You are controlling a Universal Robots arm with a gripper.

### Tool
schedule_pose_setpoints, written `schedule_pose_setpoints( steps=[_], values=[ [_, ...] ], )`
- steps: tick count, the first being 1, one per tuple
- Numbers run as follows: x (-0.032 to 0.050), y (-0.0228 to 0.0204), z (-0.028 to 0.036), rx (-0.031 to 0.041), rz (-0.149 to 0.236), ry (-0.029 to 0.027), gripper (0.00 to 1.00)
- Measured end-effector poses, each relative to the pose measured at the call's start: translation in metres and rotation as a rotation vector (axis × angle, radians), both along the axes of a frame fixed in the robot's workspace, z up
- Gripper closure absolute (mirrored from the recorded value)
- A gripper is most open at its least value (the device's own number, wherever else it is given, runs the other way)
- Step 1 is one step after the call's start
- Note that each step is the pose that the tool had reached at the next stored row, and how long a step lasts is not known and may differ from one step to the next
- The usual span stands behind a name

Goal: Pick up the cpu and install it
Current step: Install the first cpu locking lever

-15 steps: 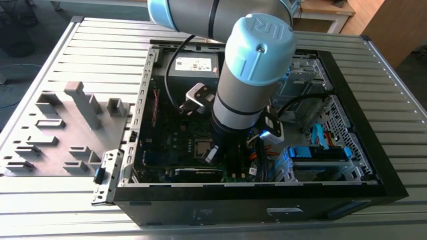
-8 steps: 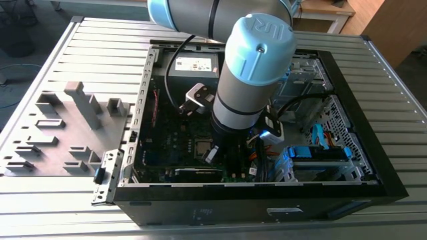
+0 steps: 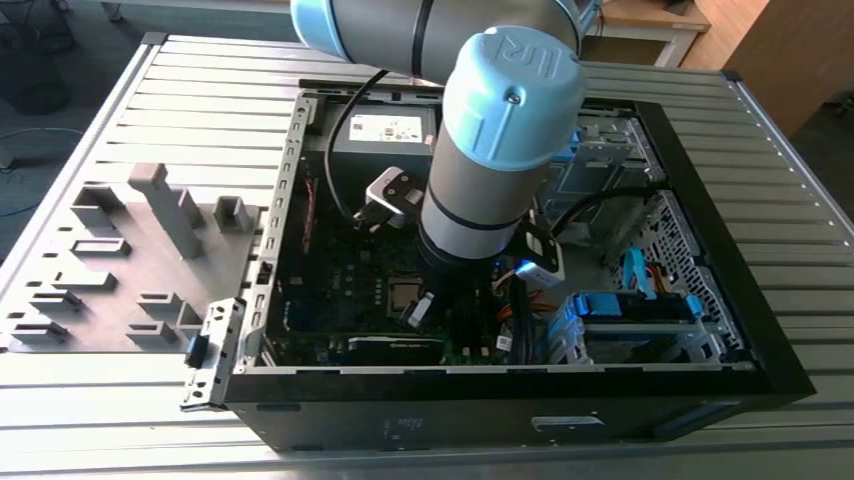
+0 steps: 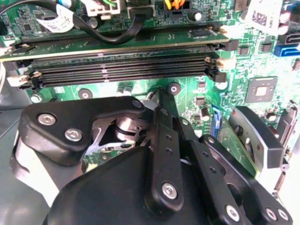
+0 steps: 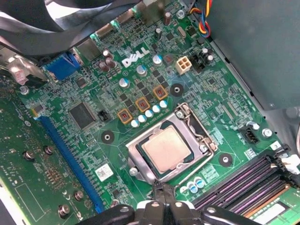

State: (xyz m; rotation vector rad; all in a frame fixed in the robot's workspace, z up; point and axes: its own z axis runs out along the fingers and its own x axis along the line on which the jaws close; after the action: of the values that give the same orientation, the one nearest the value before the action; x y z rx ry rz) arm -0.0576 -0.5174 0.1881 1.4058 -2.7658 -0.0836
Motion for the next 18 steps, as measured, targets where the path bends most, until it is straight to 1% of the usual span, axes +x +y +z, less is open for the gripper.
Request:
schedule_pose_setpoints(
  steps=[9,12,16,18],
  values=[
    [-0.0001,-0.0010,-0.0001,0.0003,0.006,-0.0002,0.89],
    [0.0000,-0.0023,-0.0002,0.0004,0.010,-0.0002,0.89],
    [-0.0002,-0.0050,-0.0001,0.0001,0.014,-0.0001,0.89],
    [-0.0002,-0.0056,0.0000,0.0000,0.018,-0.0002,0.89]
  ],
)
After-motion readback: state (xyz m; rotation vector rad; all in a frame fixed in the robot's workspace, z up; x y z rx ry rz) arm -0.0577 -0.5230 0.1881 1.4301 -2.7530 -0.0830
